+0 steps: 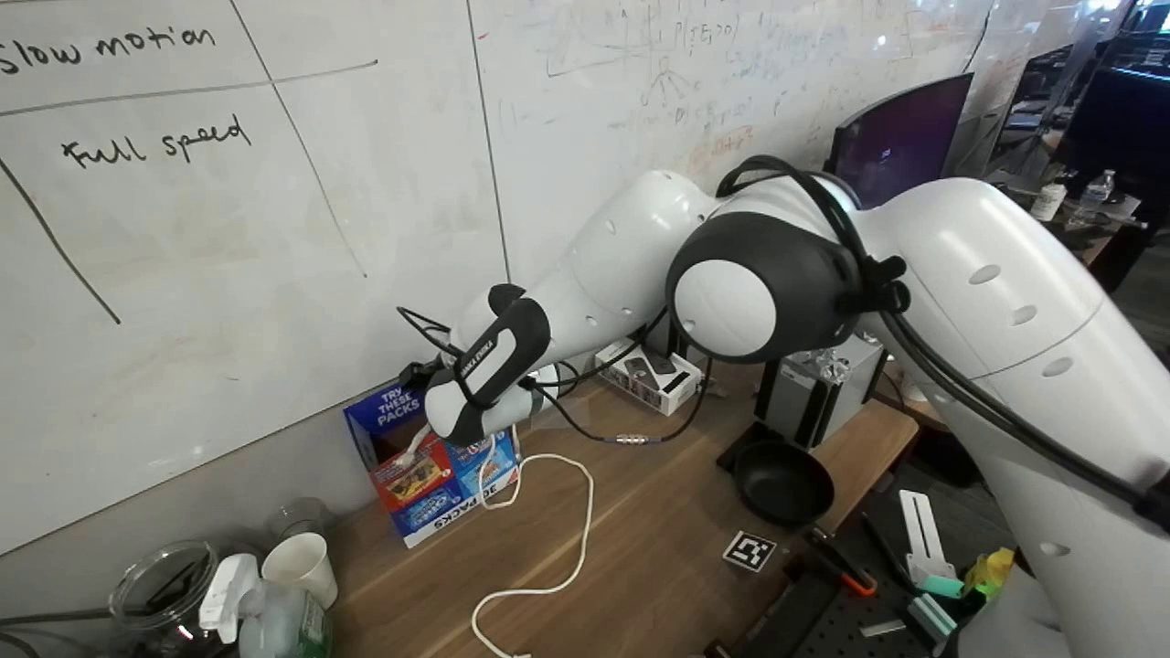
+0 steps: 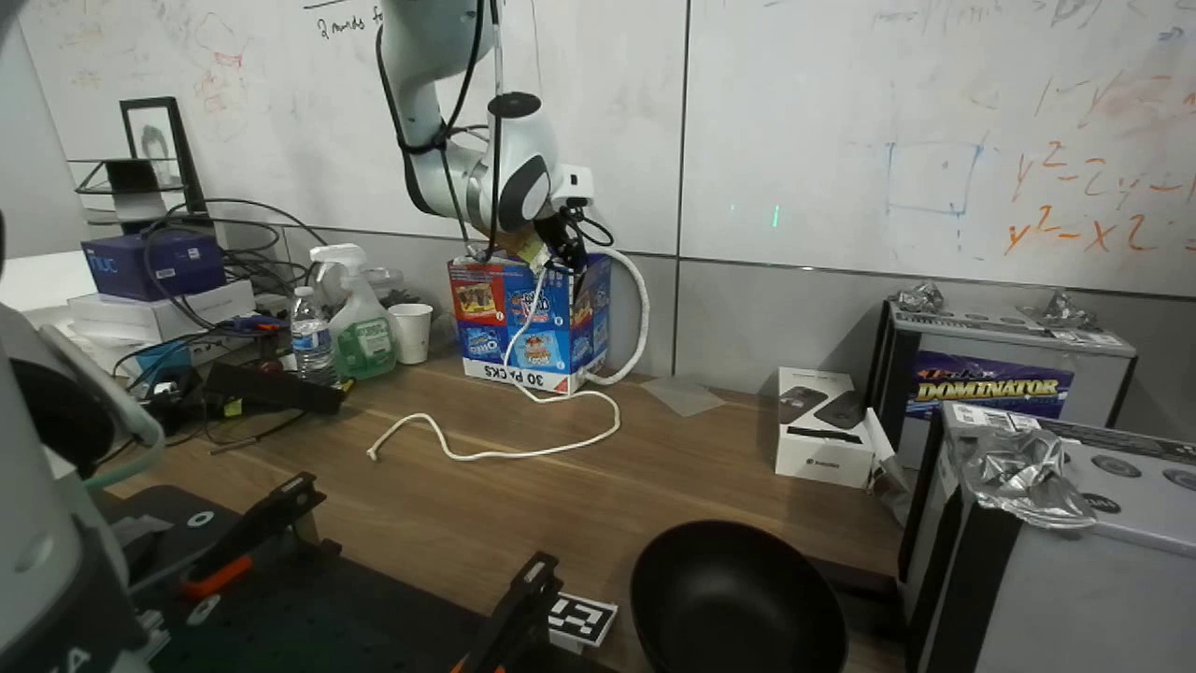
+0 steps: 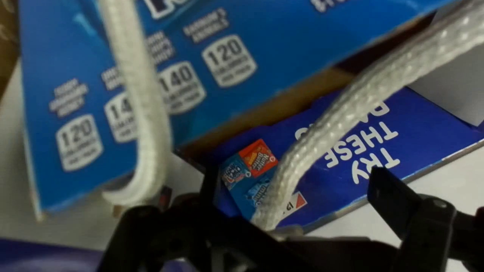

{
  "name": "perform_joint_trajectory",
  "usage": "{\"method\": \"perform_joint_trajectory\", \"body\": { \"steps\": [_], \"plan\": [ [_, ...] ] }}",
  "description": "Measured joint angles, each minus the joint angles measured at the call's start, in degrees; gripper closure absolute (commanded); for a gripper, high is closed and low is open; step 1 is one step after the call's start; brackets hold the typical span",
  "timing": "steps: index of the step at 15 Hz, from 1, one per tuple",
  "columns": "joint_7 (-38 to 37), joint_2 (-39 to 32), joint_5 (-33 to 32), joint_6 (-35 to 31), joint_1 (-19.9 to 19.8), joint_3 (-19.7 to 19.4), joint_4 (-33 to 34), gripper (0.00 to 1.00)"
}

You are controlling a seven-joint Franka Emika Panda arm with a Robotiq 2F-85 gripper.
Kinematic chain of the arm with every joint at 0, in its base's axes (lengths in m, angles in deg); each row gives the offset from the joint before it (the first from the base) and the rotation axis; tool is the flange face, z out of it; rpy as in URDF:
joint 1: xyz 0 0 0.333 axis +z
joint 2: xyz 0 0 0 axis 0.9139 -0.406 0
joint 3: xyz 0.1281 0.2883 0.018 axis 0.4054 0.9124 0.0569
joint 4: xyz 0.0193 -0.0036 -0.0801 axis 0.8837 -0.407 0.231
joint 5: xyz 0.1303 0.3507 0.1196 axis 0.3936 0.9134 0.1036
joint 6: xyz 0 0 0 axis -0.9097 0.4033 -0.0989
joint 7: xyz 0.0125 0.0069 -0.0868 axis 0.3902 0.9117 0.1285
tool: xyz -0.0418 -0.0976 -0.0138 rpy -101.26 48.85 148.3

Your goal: Put the strings in the blue box

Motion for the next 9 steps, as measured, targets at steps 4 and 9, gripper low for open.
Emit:
{"method": "perform_joint_trajectory", "body": {
  "steps": [4, 9],
  "plan": [
    [0.0, 5.2, 0.6, -1.2, 2.6, -2.3, -5.5, 0.0],
    [-0.3, 15.4, 1.9, -2.3, 7.0, -6.2, -17.5, 0.0]
  ]
}}
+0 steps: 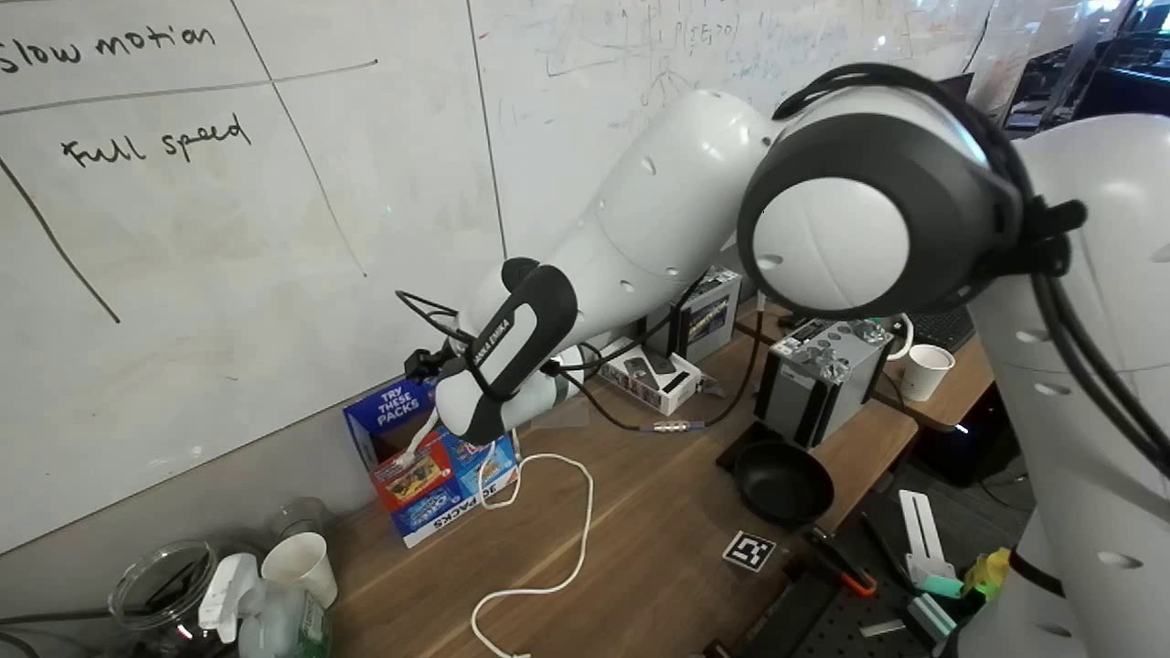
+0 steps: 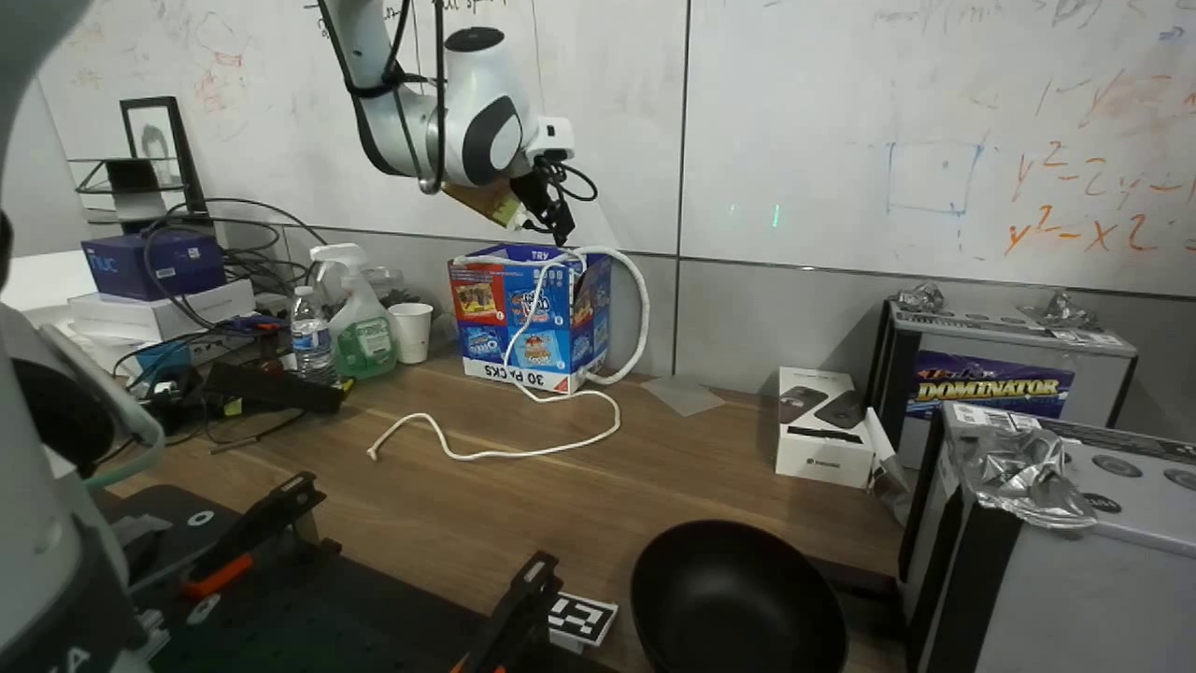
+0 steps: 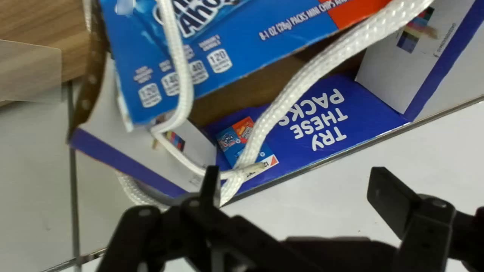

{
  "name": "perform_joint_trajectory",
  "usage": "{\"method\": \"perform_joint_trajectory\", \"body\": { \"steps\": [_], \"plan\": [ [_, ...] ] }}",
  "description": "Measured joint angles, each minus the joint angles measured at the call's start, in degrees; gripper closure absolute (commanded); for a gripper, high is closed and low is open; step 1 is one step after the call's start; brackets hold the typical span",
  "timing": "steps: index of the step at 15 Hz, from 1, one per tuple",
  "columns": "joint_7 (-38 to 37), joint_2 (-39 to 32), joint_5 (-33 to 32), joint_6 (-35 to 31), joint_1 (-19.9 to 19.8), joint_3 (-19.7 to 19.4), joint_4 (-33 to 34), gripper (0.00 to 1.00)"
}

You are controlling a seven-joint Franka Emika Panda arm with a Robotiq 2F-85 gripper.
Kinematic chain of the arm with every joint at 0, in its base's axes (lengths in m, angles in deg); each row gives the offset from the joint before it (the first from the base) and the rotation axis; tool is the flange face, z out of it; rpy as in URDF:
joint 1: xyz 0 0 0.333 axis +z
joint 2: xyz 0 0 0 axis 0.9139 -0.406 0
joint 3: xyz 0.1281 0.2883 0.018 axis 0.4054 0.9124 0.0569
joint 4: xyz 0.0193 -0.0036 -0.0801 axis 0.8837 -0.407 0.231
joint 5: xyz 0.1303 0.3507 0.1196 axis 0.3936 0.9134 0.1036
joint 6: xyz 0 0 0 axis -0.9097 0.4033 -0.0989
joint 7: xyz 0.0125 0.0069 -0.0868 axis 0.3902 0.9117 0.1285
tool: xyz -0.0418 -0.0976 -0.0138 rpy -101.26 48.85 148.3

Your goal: Put the strings in the blue box

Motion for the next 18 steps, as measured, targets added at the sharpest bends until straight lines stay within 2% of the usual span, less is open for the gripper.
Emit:
{"method": "perform_joint_trajectory", "body": {
  "steps": [1, 6, 8, 9, 12, 13, 16, 18],
  "plan": [
    [-0.4, 2.1, 0.8, 0.7, 2.6, -3.0, -2.8, 0.0],
    [-1.4, 12.3, 0.5, 9.3, 19.7, -24.7, -18.2, 0.0],
    [-1.4, 14.8, -2.1, 13.6, 23.8, -30.7, -22.8, 0.0],
    [-1.0, 15.7, -2.9, 15.7, 24.2, -31.9, -24.6, 0.0],
    [0.6, 16.9, -2.5, 21.5, 22.3, -31.6, -27.6, 0.0],
    [0.2, 16.9, -3.0, 23.6, 20.3, -29.9, -27.8, 0.0],
    [-1.9, 16.3, -3.7, 28.0, 10.1, -19.2, -28.3, 0.0],
    [-2.4, 15.1, -2.7, 28.6, 3.4, -11.8, -28.7, 0.0]
  ]
}}
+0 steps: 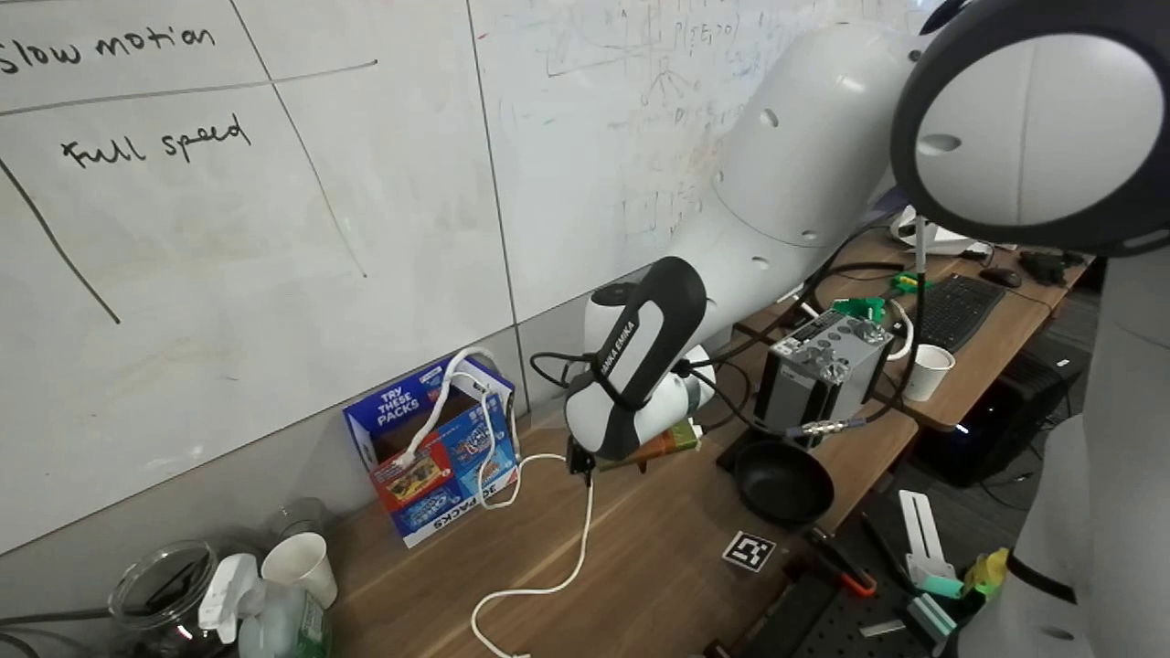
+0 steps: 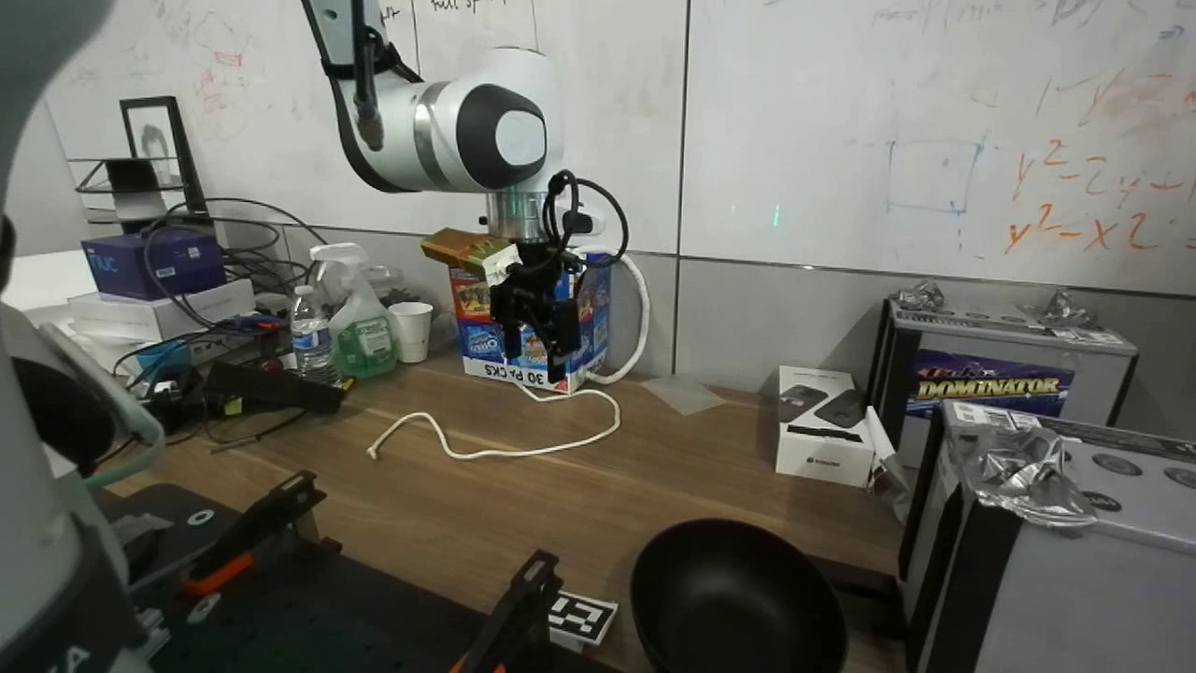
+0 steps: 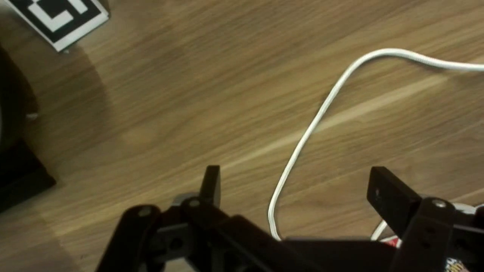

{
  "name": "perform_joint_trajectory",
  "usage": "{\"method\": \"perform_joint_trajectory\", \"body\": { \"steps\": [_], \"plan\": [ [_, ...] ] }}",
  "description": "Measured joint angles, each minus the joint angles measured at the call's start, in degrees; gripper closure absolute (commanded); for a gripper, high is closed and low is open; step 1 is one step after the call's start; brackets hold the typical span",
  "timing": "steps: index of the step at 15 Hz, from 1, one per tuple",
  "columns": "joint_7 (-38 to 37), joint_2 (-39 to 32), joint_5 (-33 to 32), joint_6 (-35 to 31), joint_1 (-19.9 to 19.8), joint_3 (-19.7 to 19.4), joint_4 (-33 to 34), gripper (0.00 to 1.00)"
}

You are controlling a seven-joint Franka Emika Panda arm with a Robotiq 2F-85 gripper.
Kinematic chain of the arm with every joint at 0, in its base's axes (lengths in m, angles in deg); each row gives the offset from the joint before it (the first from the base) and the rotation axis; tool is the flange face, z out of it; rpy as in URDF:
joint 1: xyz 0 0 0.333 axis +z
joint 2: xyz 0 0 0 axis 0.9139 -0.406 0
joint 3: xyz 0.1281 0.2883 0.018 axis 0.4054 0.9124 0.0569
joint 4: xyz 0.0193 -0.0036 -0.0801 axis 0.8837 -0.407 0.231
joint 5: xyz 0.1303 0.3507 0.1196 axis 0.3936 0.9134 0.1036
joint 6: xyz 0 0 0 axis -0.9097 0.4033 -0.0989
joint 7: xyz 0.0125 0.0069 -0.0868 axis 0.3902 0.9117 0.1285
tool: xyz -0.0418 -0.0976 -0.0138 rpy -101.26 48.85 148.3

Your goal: Put the strings in the blue box

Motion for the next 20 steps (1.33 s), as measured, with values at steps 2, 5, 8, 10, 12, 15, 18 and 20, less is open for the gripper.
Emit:
{"method": "perform_joint_trajectory", "body": {
  "steps": [2, 5, 8, 10, 12, 15, 18, 20],
  "plan": [
    [0.3, -1.7, 3.1, 0.0, -6.1, 6.5, -0.3, 0.0],
    [3.1, -4.5, 10.0, -0.8, -14.5, 14.5, -0.3, 0.0],
    [7.7, -7.5, 17.1, -3.7, -21.8, 21.4, -0.2, 0.0],
    [10.2, -9.9, 20.2, -5.9, -25.5, 25.2, 0.1, 0.0],
    [11.5, -12.8, 21.5, -8.1, -27.6, 27.9, 0.5, 0.0],
    [11.7, -17.6, 21.6, -11.8, -28.7, 30.4, 1.5, 0.0],
    [11.6, -21.8, 21.4, -15.7, -28.7, 31.8, 3.3, 0.0],
    [11.5, -23.8, 20.8, -17.7, -28.6, 32.4, 4.6, 0.0]
  ]
}}
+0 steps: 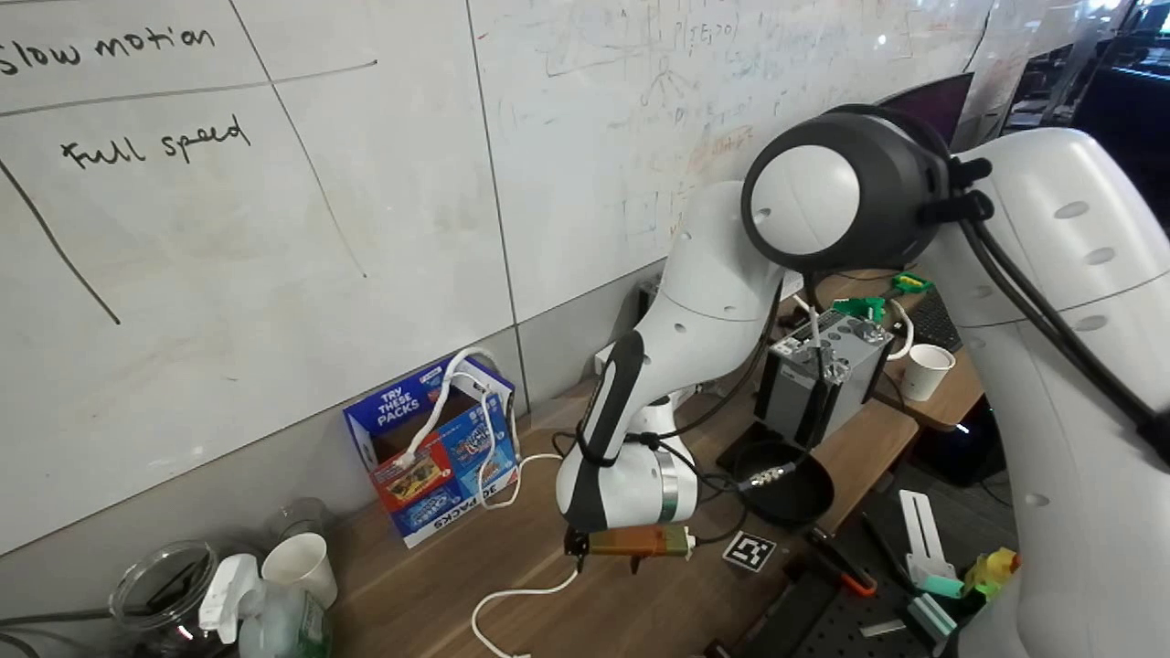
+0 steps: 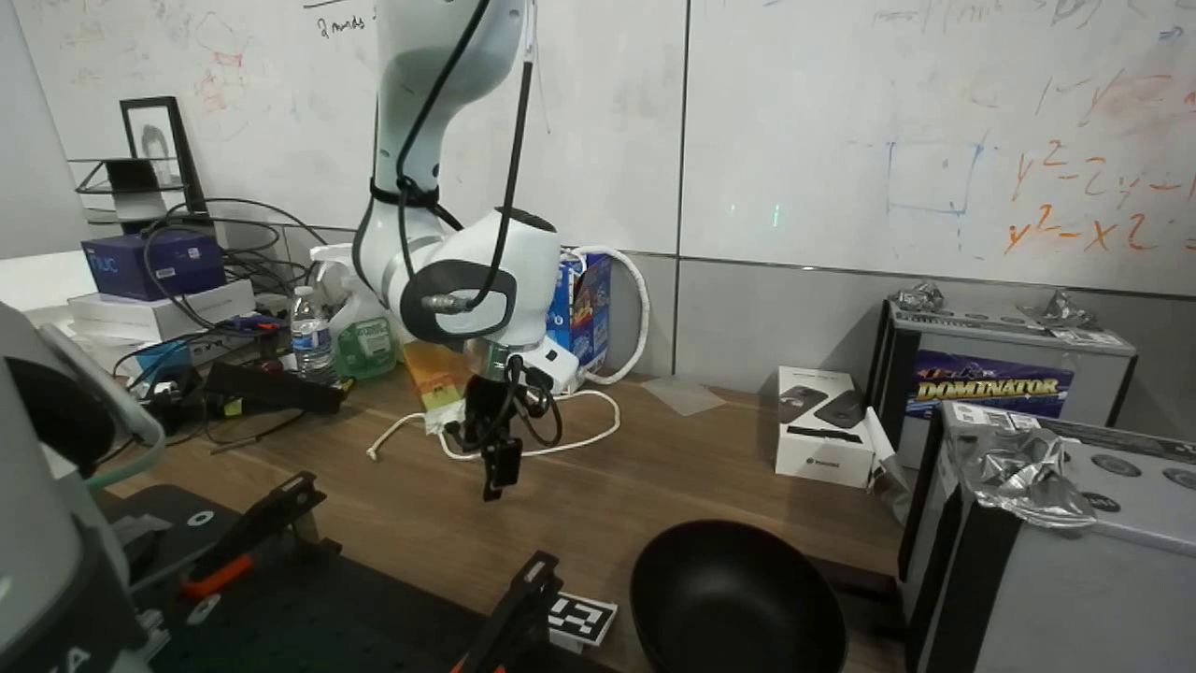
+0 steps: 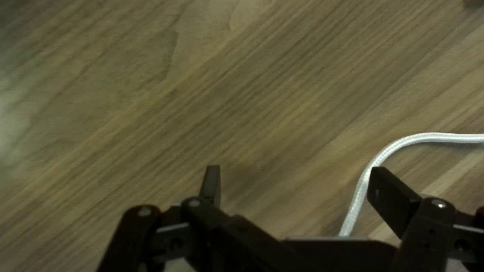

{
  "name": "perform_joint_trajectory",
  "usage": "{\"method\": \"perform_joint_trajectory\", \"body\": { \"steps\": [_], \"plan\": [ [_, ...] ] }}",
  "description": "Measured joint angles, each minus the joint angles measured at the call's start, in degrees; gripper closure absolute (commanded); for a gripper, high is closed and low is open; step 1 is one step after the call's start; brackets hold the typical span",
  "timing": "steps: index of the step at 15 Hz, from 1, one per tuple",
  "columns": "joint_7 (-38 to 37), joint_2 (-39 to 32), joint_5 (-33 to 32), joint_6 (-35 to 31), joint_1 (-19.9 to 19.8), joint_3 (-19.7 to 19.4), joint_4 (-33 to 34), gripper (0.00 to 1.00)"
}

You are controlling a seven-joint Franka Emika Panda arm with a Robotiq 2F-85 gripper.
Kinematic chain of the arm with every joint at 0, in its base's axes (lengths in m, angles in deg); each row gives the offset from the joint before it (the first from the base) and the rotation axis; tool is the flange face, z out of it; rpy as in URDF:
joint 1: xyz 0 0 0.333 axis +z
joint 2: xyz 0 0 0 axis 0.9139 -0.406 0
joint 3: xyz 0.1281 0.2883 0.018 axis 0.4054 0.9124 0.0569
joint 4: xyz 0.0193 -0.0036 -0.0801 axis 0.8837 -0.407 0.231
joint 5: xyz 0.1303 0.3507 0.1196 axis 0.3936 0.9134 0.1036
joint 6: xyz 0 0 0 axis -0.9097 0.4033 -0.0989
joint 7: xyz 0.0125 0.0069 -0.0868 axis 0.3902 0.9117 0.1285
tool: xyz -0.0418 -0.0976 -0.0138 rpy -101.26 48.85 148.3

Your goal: Put the strings in the blue box

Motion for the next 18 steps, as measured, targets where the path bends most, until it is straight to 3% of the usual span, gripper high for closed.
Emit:
{"method": "perform_joint_trajectory", "body": {
  "steps": [8, 18],
  "plan": [
    [-3.8, -2.7, -4.3, -3.2, 1.6, -0.1, 2.5, 0.0],
    [-8.1, -2.9, -5.5, -3.6, 6.0, -3.4, 3.9, 0.0]
  ]
}}
